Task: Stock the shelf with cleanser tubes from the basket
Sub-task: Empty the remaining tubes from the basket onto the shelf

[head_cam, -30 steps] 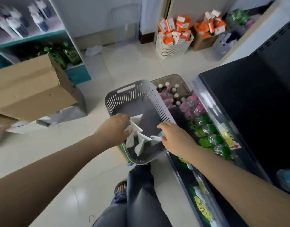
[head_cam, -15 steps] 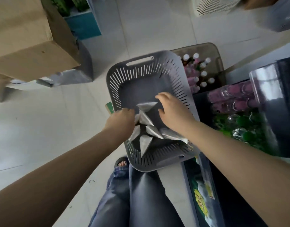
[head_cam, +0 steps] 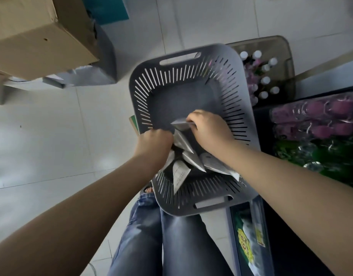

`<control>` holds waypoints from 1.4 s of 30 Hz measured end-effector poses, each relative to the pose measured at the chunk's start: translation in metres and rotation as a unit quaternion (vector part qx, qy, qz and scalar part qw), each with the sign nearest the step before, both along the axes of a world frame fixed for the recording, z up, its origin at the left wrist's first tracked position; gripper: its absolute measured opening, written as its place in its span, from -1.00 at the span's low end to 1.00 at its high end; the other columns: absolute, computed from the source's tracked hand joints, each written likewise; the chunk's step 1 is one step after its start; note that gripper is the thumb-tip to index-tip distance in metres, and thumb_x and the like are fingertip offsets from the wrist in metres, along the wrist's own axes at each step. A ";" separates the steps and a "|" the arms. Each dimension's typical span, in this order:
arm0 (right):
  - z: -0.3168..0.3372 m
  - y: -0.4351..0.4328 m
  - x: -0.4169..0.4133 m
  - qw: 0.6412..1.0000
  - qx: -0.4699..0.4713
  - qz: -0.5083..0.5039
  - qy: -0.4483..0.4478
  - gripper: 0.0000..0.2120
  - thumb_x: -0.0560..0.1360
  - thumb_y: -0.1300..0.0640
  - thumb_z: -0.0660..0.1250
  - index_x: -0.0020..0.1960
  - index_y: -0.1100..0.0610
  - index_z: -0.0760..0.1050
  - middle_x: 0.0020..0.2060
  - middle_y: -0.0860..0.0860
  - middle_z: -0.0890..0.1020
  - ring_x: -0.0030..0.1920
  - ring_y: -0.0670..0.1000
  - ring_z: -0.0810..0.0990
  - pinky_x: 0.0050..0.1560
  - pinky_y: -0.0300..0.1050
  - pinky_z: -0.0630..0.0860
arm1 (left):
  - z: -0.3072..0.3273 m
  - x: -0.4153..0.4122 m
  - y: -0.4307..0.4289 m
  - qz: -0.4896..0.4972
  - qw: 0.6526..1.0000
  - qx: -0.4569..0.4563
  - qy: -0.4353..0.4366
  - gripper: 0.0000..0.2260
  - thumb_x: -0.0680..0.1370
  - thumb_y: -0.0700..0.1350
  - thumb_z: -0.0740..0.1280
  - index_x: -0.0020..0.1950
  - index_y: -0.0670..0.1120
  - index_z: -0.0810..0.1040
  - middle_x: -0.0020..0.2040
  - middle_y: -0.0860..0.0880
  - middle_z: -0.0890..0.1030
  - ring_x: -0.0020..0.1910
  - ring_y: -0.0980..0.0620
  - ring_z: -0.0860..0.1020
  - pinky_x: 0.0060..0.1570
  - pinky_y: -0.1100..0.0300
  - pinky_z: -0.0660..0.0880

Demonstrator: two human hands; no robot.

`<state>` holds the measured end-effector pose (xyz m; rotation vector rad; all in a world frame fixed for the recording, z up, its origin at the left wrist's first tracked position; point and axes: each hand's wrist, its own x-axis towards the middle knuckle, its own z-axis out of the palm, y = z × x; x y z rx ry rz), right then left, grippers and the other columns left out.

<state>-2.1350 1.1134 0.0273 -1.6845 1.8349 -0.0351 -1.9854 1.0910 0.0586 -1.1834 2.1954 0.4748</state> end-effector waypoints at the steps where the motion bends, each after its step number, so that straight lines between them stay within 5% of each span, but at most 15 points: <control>1: -0.001 -0.001 0.000 1.000 -0.004 -0.006 0.005 -0.83 0.50 0.31 0.23 -0.02 0.15 0.55 -0.06 0.04 0.60 -0.11 0.14 0.59 -0.14 0.06 0.55 | 0.000 0.000 0.001 0.000 1.000 -0.006 0.003 -0.80 0.52 -0.25 0.19 0.08 -0.14 0.53 0.05 -0.10 0.60 0.08 -0.17 0.57 -0.15 0.10 0.41; 19: 0.023 -0.012 0.000 0.992 -0.075 0.034 0.097 -0.88 0.45 0.37 0.30 -0.07 0.20 0.52 -0.11 0.08 0.58 -0.17 0.13 0.58 -0.34 -0.11 0.38 | 0.039 0.012 -0.004 -0.005 0.998 -0.055 0.038 -0.82 0.49 -0.32 0.25 0.03 -0.10 0.49 0.00 -0.07 0.59 0.02 -0.12 0.56 -0.19 0.14 0.35; 30: 0.126 -0.003 -0.006 0.982 -0.138 -0.021 0.128 -0.85 0.52 0.32 0.23 0.05 0.19 0.51 0.01 0.07 0.58 -0.05 0.10 0.58 -0.26 -0.15 0.32 | 0.123 0.031 -0.005 -0.072 0.990 -0.102 0.073 -0.90 0.52 -0.20 0.27 0.01 -0.05 0.48 -0.01 -0.03 0.59 -0.03 -0.08 0.57 -0.23 0.16 0.35; 42: 0.276 0.089 0.019 0.946 -0.196 -0.148 0.213 -0.89 0.54 0.26 0.22 0.02 0.16 0.49 -0.04 0.06 0.58 -0.10 0.09 0.60 -0.21 -0.03 0.55 | 0.251 0.035 0.022 -0.241 0.946 -0.192 0.103 -0.85 0.50 -0.24 0.27 0.03 -0.04 0.50 0.00 -0.04 0.58 0.00 -0.09 0.58 -0.22 0.13 0.36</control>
